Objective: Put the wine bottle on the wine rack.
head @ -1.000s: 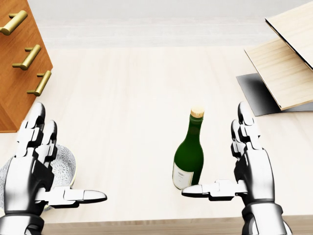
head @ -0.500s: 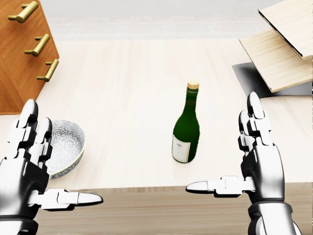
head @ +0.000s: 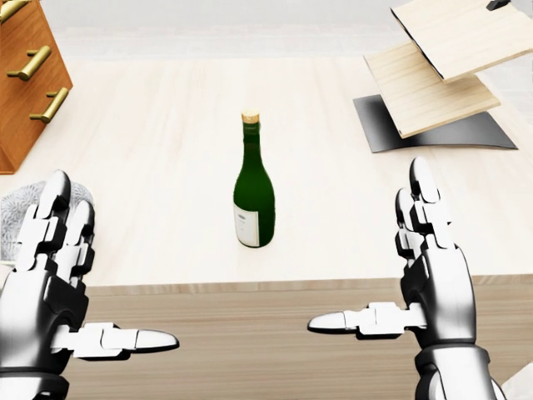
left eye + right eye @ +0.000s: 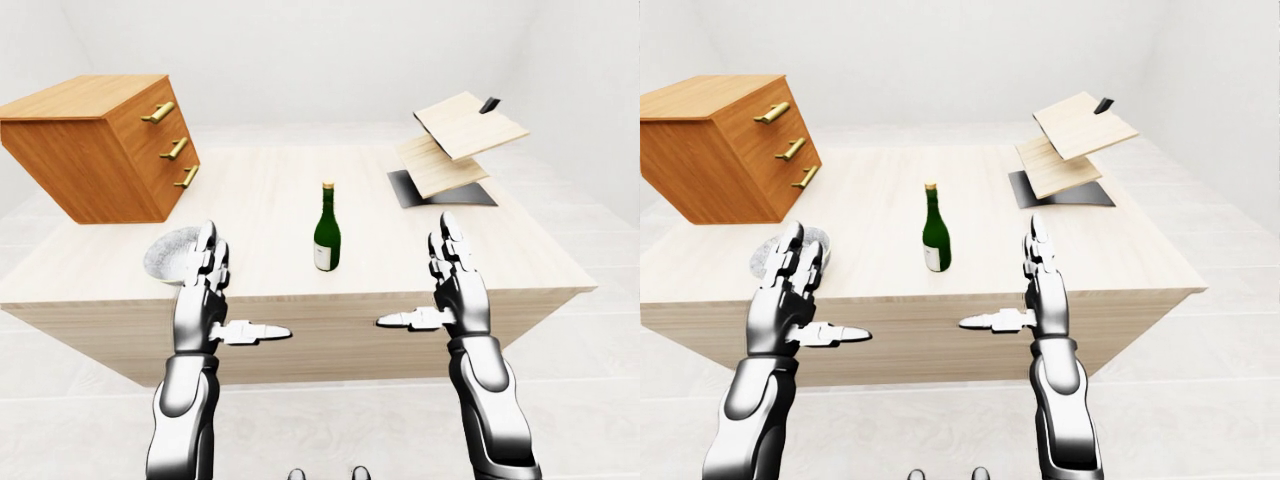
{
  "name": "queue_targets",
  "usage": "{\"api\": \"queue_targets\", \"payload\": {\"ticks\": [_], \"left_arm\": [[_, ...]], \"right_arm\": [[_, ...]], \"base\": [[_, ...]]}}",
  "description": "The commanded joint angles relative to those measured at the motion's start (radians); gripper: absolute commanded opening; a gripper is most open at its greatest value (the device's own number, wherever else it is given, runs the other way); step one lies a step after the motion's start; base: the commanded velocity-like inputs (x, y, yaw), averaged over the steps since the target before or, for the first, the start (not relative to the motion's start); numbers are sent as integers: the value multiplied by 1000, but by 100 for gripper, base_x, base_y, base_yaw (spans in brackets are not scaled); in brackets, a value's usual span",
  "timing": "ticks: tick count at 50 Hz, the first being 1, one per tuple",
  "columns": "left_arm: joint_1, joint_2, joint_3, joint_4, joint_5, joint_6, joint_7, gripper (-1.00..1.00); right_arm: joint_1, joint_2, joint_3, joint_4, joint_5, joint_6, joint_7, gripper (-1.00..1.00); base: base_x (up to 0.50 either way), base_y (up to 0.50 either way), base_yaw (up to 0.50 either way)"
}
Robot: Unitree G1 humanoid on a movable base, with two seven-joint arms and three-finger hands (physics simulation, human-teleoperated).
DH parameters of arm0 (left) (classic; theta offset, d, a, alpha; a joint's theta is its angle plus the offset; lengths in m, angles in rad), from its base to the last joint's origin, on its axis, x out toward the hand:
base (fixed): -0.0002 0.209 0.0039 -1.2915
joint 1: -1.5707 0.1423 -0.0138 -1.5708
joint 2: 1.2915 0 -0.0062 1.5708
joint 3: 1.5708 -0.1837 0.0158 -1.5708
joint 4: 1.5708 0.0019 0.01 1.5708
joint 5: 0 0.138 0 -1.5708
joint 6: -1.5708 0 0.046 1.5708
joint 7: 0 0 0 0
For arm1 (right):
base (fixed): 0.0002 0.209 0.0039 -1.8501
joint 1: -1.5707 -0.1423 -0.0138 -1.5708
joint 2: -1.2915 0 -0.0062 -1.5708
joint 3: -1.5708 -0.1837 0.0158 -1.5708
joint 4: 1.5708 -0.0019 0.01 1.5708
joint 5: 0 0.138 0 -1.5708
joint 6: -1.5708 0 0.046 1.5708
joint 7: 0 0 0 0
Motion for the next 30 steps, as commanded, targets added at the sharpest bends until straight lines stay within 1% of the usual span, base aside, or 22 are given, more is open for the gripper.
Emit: {"api": "queue_targets", "payload": {"ticks": [1,15,20,21,22,23,24,30], "left_arm": [[6,-2,-2,13,-3,0,-2,100],[18,-3,-9,15,0,0,-2,100],[16,-2,-6,28,-1,0,-5,100],[15,-2,-5,33,-1,0,-6,100],[14,-1,-5,37,0,0,-6,100],[14,-1,-5,39,-1,0,-7,100],[13,-1,-4,42,-2,0,-7,100],[12,-1,-3,54,-3,0,-10,100]], "right_arm": [[13,2,9,-27,7,0,6,100],[18,4,17,-36,20,0,22,100],[18,14,14,-38,53,0,33,100],[23,17,16,-53,93,0,60,100],[17,12,19,-45,57,0,32,100],[16,5,26,-38,36,0,26,100],[15,10,24,-29,51,0,32,100],[3,8,23,-12,57,0,31,100]], "base": [[0,-50,0],[0,-50,0],[0,-50,0],[0,-19,0],[0,0,0],[0,0,0],[0,0,21],[0,0,50]]}}
